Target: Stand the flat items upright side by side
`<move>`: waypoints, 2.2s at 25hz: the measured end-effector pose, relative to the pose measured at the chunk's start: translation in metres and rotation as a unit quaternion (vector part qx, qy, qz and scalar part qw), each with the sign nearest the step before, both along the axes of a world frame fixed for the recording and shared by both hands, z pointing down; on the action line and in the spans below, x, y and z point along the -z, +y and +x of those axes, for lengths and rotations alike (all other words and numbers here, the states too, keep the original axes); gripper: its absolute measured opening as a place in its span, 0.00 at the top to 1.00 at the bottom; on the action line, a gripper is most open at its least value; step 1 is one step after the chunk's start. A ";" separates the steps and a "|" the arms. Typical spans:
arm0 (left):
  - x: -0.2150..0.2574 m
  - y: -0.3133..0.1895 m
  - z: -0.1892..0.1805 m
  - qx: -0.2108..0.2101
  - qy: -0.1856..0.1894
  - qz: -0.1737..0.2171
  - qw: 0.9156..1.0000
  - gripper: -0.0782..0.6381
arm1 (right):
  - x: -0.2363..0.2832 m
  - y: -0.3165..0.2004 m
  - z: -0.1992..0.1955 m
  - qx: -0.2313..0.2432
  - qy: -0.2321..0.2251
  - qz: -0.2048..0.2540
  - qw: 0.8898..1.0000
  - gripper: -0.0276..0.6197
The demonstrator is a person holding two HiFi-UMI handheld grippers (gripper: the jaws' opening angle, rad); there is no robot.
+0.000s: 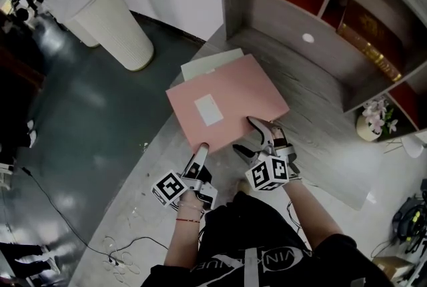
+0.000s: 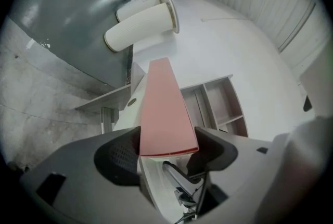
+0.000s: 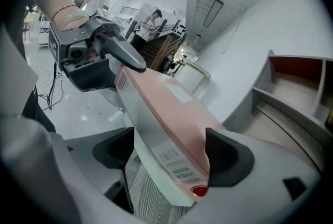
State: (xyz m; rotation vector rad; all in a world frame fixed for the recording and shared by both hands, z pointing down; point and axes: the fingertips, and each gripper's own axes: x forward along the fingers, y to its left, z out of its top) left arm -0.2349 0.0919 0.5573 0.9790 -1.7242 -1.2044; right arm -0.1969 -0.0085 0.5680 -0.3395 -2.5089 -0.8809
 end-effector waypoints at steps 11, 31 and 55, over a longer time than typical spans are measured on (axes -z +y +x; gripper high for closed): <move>0.030 -0.010 -0.005 -0.019 0.012 -0.017 1.000 0.48 | 0.015 -0.005 -0.005 0.001 -0.036 0.034 0.999 0.32; 0.093 -0.127 0.029 -0.169 -0.145 -0.093 0.970 0.47 | 0.030 -0.077 0.046 -0.157 -0.088 0.009 0.984 0.49; 0.148 -0.278 0.112 -0.347 -0.313 -0.045 0.883 0.46 | 0.059 -0.190 0.125 -0.395 -0.141 -0.074 0.905 0.50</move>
